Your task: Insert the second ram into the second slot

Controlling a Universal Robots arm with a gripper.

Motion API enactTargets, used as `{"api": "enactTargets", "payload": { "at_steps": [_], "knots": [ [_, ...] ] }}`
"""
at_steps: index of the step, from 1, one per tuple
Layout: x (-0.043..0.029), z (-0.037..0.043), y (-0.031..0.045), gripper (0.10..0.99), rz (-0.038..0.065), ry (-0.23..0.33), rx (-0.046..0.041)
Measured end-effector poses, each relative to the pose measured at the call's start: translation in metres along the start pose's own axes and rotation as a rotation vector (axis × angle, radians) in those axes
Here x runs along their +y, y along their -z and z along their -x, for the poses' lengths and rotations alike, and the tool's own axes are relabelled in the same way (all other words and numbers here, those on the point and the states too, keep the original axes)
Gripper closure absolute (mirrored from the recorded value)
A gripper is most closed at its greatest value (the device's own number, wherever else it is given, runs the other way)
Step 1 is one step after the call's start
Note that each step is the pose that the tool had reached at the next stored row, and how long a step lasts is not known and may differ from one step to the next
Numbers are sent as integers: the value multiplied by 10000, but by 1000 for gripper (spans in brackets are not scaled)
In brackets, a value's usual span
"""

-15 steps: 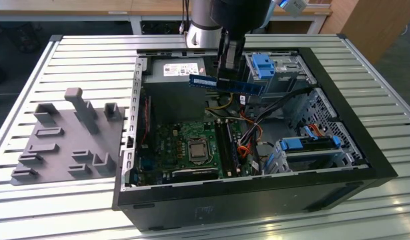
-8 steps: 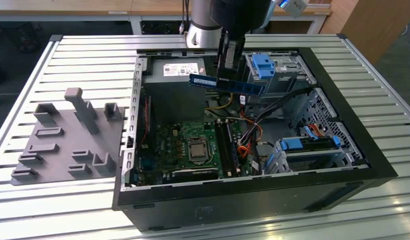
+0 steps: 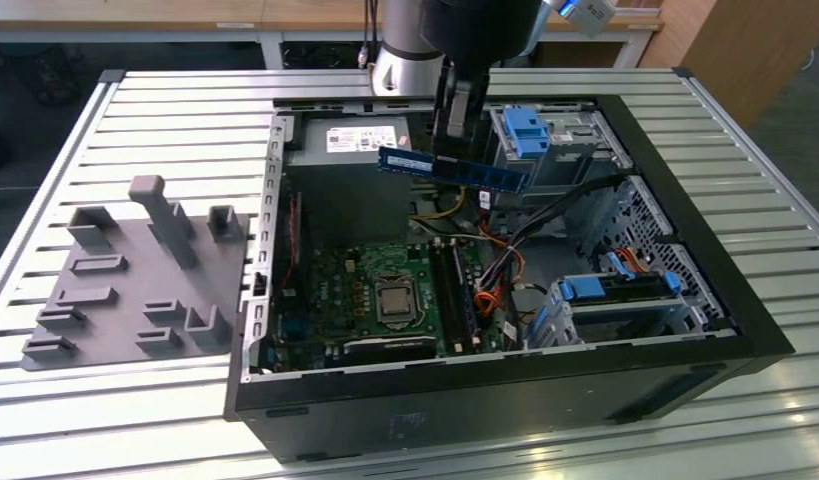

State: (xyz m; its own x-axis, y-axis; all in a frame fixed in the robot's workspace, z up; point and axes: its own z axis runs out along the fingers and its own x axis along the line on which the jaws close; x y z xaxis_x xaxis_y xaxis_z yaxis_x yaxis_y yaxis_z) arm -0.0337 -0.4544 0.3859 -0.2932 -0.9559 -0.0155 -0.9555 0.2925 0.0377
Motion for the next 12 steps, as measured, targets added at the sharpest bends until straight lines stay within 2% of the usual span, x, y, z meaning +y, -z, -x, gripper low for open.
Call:
{"api": "enactTargets", "payload": {
  "at_steps": [12],
  "knots": [
    [0,0,0,949,-5,-338,-12]
  ]
}}
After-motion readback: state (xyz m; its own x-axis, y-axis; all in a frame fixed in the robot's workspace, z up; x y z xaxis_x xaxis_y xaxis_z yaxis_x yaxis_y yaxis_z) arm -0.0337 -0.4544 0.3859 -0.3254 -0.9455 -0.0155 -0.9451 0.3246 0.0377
